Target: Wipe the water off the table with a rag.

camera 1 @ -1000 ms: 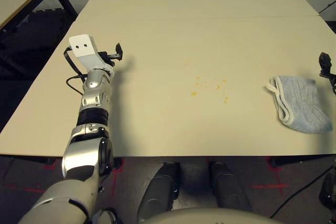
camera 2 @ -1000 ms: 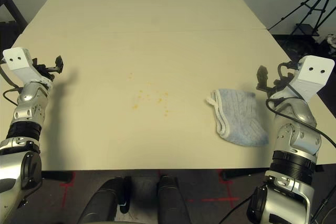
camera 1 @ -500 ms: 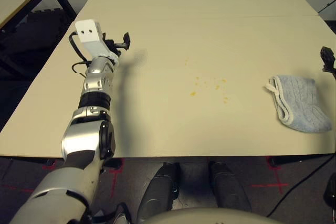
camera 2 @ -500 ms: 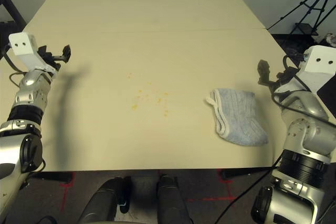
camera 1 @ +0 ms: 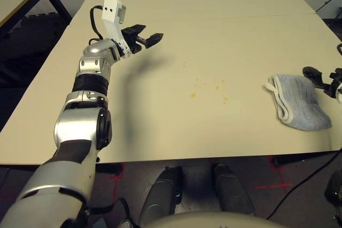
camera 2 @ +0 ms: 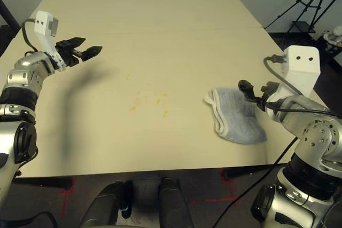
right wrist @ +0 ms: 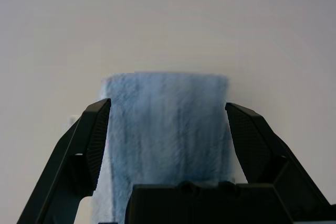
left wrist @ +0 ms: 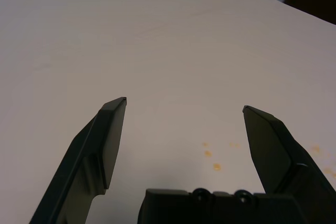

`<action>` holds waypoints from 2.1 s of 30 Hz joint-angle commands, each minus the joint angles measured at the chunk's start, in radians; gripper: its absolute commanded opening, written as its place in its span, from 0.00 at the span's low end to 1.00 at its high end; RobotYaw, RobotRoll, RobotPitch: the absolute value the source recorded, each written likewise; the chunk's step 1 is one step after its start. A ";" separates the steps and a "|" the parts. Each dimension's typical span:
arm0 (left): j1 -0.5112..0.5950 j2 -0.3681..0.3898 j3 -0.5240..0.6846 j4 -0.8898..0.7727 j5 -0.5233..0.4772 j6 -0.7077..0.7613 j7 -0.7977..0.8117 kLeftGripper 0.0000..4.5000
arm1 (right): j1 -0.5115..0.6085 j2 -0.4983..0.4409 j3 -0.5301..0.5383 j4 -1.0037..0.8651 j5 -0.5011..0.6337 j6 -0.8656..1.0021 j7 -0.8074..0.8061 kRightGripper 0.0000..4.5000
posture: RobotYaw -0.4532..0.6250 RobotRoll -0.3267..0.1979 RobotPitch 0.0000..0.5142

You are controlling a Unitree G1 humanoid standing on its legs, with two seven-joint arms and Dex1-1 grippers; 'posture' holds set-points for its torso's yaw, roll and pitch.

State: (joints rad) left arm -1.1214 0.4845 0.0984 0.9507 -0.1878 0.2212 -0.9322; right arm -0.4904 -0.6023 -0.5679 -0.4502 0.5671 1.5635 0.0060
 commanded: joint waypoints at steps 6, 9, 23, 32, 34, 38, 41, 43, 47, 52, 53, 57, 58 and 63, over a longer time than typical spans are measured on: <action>0.010 0.042 -0.091 -0.196 -0.006 0.222 -0.192 1.00 | 0.003 -0.031 0.049 -0.021 -0.027 0.051 0.059 0.99 | 0.37 0.62 0.29; 0.052 0.089 -0.133 -0.343 -0.041 0.344 -0.305 1.00 | 0.018 -0.016 0.053 -0.016 -0.027 0.051 0.070 0.99 | 0.37 0.62 0.29; 0.222 0.305 -0.231 -0.715 -0.092 0.531 -0.477 1.00 | 0.092 0.032 0.099 -0.018 -0.060 0.051 0.083 0.99 | 0.39 0.62 0.30; 0.259 0.331 -0.261 -0.752 -0.085 0.507 -0.480 1.00 | 0.124 -0.023 0.217 0.105 -0.127 -0.053 0.136 0.99 | 0.40 0.62 0.31; 0.261 0.331 -0.262 -0.761 -0.090 0.513 -0.478 1.00 | 0.127 -0.040 0.243 0.157 -0.151 -0.093 0.146 0.99 | 0.40 0.62 0.31; 0.270 0.328 -0.258 -0.779 -0.100 0.524 -0.472 1.00 | 0.132 -0.070 0.276 0.232 -0.187 -0.158 0.166 0.99 | 0.40 0.62 0.31; 0.274 0.325 -0.255 -0.784 -0.104 0.528 -0.463 1.00 | 0.141 -0.070 0.278 0.280 -0.199 -0.176 0.174 0.99 | 0.40 0.62 0.31; 0.276 0.318 -0.253 -0.789 -0.109 0.532 -0.454 1.00 | 0.148 -0.062 0.276 0.303 -0.206 -0.185 0.177 0.99 | 0.40 0.62 0.31; 0.274 0.311 -0.254 -0.800 -0.121 0.541 -0.443 1.00 | 0.140 -0.063 0.286 0.331 -0.210 -0.193 0.190 0.96 | 0.40 0.62 0.31; 0.265 0.302 -0.261 -0.792 -0.126 0.537 -0.433 1.00 | 0.113 -0.068 0.313 0.334 -0.222 -0.184 0.194 0.67 | 0.40 0.62 0.31; 0.263 0.300 -0.263 -0.790 -0.126 0.536 -0.432 1.00 | 0.106 -0.068 0.318 0.330 -0.225 -0.179 0.194 0.60 | 0.40 0.62 0.31; 0.259 0.290 -0.267 -0.786 -0.125 0.534 -0.430 1.00 | 0.066 -0.065 0.334 0.300 -0.241 -0.158 0.187 0.35 | 0.40 0.62 0.30; 0.258 0.287 -0.269 -0.785 -0.124 0.533 -0.430 1.00 | 0.048 -0.063 0.340 0.287 -0.243 -0.150 0.185 0.29 | 0.40 0.62 0.30; 0.258 0.290 -0.281 -0.779 -0.118 0.529 -0.434 1.00 | -0.069 -0.064 0.377 0.207 -0.234 -0.097 0.193 0.06 | 0.39 0.62 0.32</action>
State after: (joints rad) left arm -0.8628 0.7696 -0.1644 0.1620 -0.3129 0.7559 -1.3623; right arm -0.5296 -0.6674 -0.2113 -0.2017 0.3296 1.4482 0.1906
